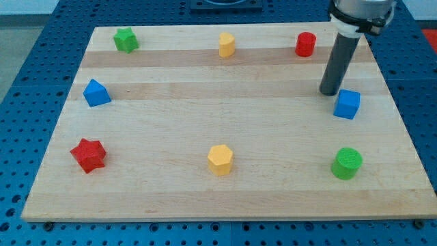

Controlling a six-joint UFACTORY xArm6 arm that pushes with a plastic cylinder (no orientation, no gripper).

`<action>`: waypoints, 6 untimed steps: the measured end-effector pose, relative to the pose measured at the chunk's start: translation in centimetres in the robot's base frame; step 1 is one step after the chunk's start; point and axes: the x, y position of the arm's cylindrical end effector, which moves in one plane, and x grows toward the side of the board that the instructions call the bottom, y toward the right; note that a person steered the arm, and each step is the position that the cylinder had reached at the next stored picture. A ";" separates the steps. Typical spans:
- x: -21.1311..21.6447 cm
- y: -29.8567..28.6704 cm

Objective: Place the yellow hexagon in between the green circle and blue cube

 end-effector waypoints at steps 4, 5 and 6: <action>3.8 5.4; 4.1 6.1; 4.8 3.4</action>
